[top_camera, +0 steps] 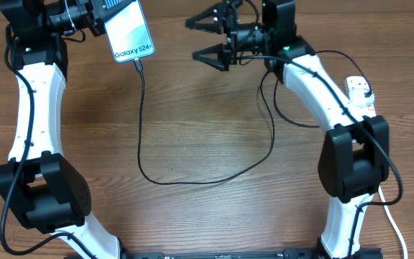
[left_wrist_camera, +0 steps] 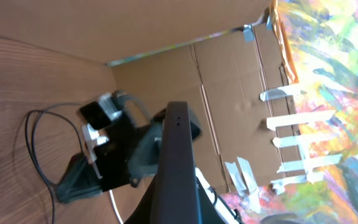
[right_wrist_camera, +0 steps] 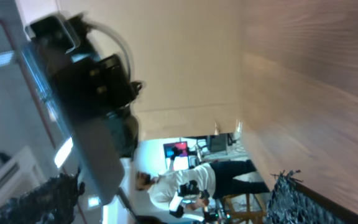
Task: Plug charger to phone and switch on socket
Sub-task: 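Lower the cabled phone with the left gripper toward the table center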
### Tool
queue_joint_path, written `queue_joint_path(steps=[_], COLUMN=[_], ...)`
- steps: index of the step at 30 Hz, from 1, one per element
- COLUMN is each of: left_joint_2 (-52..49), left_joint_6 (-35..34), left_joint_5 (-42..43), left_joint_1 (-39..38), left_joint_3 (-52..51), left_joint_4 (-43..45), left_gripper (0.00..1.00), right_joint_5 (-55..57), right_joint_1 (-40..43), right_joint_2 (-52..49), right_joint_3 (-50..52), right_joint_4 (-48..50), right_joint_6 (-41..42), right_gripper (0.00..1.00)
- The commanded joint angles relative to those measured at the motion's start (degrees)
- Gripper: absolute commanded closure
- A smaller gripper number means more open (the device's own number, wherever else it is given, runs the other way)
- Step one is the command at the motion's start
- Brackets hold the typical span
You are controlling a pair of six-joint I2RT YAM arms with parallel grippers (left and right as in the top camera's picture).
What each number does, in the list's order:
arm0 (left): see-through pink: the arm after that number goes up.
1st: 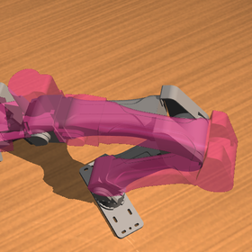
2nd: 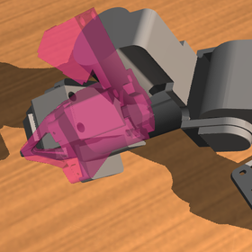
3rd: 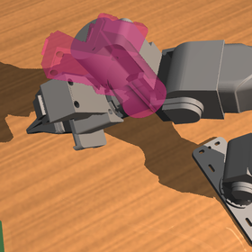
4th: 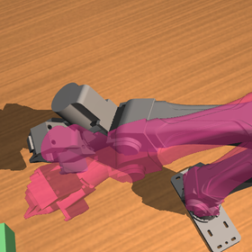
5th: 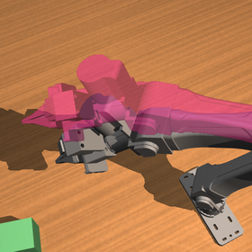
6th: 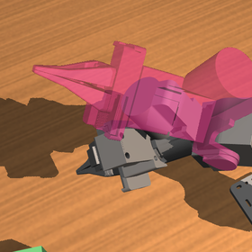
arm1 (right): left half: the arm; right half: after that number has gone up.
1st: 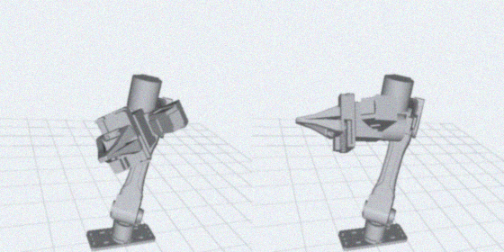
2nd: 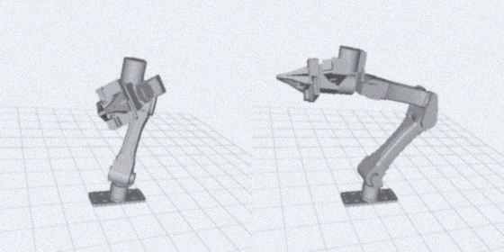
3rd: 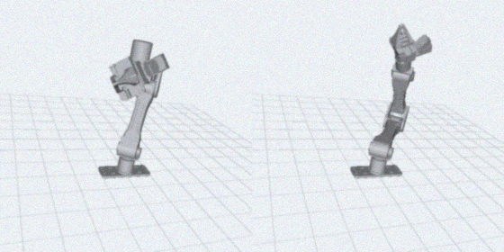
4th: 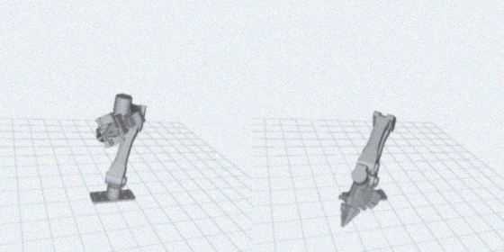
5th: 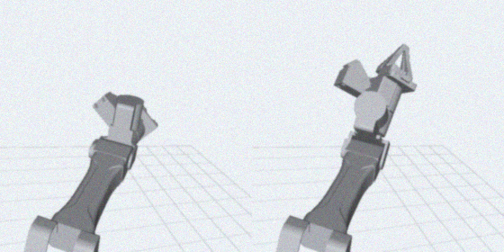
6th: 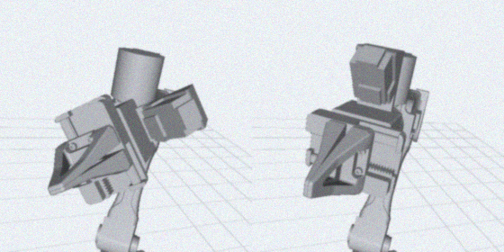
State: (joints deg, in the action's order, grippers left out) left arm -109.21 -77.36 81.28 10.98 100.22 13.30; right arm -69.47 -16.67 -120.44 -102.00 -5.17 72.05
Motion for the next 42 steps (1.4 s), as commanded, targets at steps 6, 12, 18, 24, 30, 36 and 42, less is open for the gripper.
queue_joint_path(steps=[6,12,18,24,30,36,42], left_joint_2=[1.3,1.3,1.2,1.2,0.9,0.7,0.7], left_joint_6=[4.0,16.3,39.2,55.6,58.8,56.8,51.7], left_joint_5=[0.2,-0.9,-10.8,-25.7,-44.0,-49.4,-49.2], left_joint_1=[-0.2,-0.4,-1.2,-3.8,-9.0,-15.2,-18.1], left_joint_3=[1.2,1.2,1.2,1.1,0.6,-6.0,-14.8], left_joint_4=[-0.3,-13.5,-41.0,-60.4,-70.4,-66.9,-59.4], left_gripper=[0.96,0.96,0.96,0.96,0.96,0.96,0.96], right_joint_5=[24.9,41.3,51.5,51.6,51.4,47.3,46.8], right_joint_1=[1.0,1.0,1.0,1.0,1.0,1.0,1.0], right_joint_2=[1.3,1.3,1.3,1.3,1.3,2.0,4.0], right_joint_3=[-0.2,-0.2,-0.2,-0.2,-0.2,-0.2,-0.2], right_joint_4=[-41.1,-55.1,-62.1,-62.4,-62.2,-60.7,-60.3], right_joint_6=[-34.0,-38.1,-39.1,-39.4,-39.4,-39.4,-39.4], right_gripper=[0.0,0.02,0.03,0.04,0.04,0.04,0.04])
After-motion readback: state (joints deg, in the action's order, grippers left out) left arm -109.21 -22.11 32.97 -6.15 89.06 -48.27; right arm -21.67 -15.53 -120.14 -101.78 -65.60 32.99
